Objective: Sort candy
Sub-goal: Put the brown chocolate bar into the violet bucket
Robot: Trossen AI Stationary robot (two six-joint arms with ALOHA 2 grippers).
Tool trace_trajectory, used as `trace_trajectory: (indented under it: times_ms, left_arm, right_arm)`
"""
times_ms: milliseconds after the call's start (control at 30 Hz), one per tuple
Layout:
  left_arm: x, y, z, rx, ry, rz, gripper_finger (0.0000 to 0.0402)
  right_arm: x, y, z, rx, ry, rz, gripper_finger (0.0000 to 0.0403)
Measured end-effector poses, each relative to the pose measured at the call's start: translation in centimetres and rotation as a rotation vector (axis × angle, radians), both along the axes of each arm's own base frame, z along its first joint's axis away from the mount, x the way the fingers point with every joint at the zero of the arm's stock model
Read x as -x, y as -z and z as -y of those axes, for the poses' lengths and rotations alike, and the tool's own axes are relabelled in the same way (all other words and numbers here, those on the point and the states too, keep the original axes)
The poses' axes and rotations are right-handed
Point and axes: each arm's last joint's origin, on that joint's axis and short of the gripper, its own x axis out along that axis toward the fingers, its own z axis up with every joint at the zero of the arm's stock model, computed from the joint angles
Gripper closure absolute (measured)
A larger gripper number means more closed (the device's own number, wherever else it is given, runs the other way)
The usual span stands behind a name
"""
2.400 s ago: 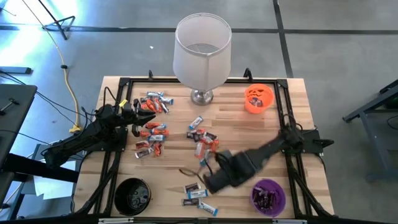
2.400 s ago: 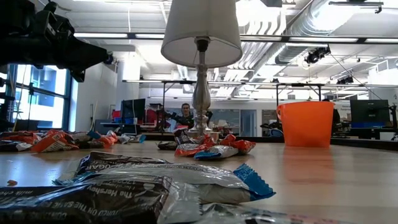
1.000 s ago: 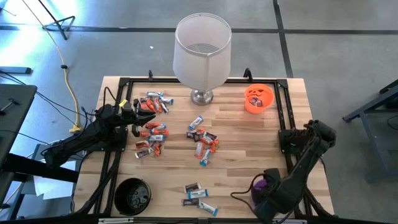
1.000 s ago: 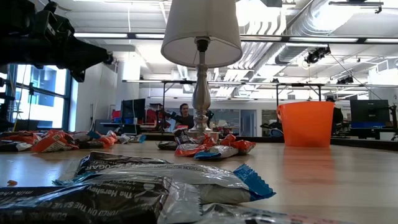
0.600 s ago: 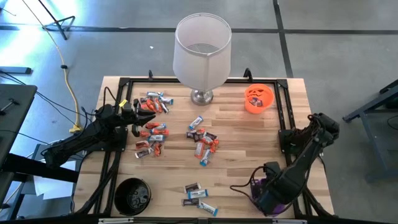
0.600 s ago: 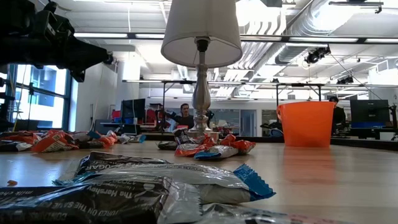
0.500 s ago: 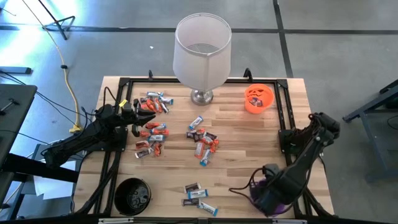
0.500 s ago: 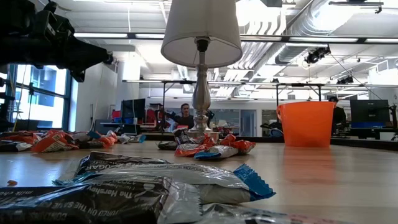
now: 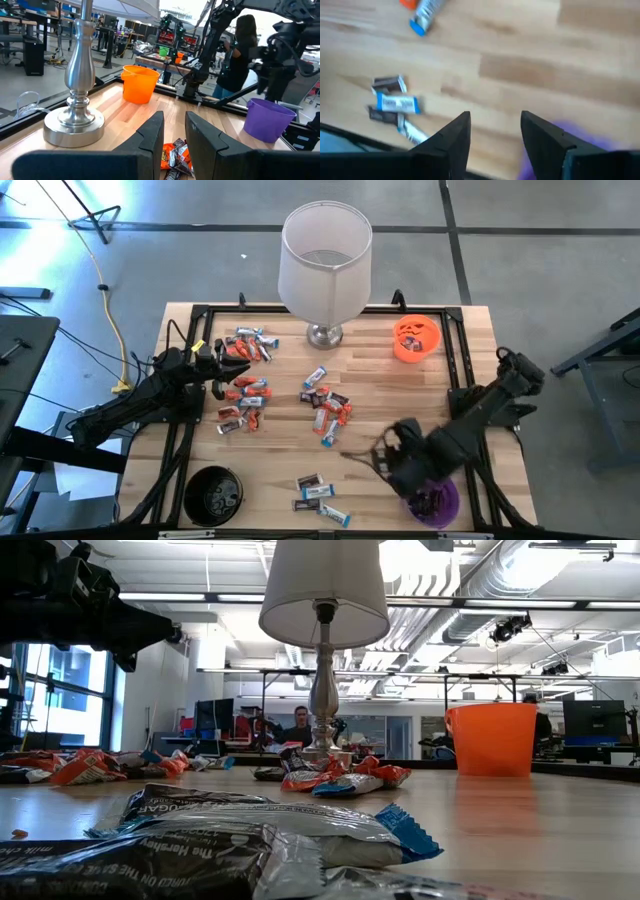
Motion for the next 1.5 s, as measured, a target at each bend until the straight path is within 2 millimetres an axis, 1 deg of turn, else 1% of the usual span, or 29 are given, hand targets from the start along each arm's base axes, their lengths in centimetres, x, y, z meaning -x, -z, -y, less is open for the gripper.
trace_trajectory:
  times_ms: [167, 367, 467, 533, 700, 833, 933, 1000, 1100, 1267, 1400, 1500]
  left_arm:
    - [0.0, 0.0, 0.0, 0.000, -0.001, 0.000, 0.0337]
    - [0.0, 0.0, 0.0, 0.000, -0.001, 0.000, 0.0337]
    - [0.0, 0.0, 0.0, 0.000, 0.000, 0.000, 0.0337]
    - [0.0, 0.0, 0.0, 0.001, 0.000, -0.001, 0.0337]
    - [0.0, 0.0, 0.0, 0.000, 0.000, 0.000, 0.0337]
    - [0.0, 0.0, 0.0, 0.000, 0.000, 0.000, 0.0337]
    - [0.0, 0.0, 0.0, 0.000, 0.000, 0.000, 0.0337]
    - [0.0, 0.0, 0.0, 0.000, 0.000, -0.001, 0.0337]
    - [0.0, 0.0, 0.0, 0.000, 0.000, 0.000, 0.0337]
    - [0.0, 0.0, 0.0, 0.000, -0.001, -0.001, 0.0337]
    - [0.0, 0.0, 0.0, 0.000, 0.000, -0.001, 0.0337]
    - [0.0, 0.0, 0.0, 0.000, 0.000, 0.000, 0.0337]
  right_arm:
    - [-2.9, 0.0, 4.2, 0.084, -0.167, -0.019, 0.0242]
    - [-5.5, 0.2, 9.6, 0.243, -0.384, -0.069, 0.0242]
    - [-6.7, 0.7, 11.7, 0.321, -0.531, -0.102, 0.0242]
    - [-7.7, 1.1, 12.7, 0.364, -0.658, -0.108, 0.0242]
    - [-9.7, 2.0, 14.0, 0.473, -0.940, -0.095, 0.0242]
    - [-10.7, 3.0, 14.4, 0.475, -1.083, -0.110, 0.0242]
    - [-11.2, 4.1, 14.3, 0.464, -1.146, -0.140, 0.0242]
    - [-11.6, 5.0, 14.3, 0.456, -1.160, -0.166, 0.0242]
    - [-12.1, 6.3, 14.5, 0.428, -1.136, -0.196, 0.0242]
    - [-13.0, 8.3, 15.6, 0.396, -1.088, -0.244, 0.0242]
    - [-13.4, 8.6, 16.8, 0.395, -1.051, -0.240, 0.0242]
    - [-13.5, 8.6, 18.1, 0.387, -0.988, -0.235, 0.0242]
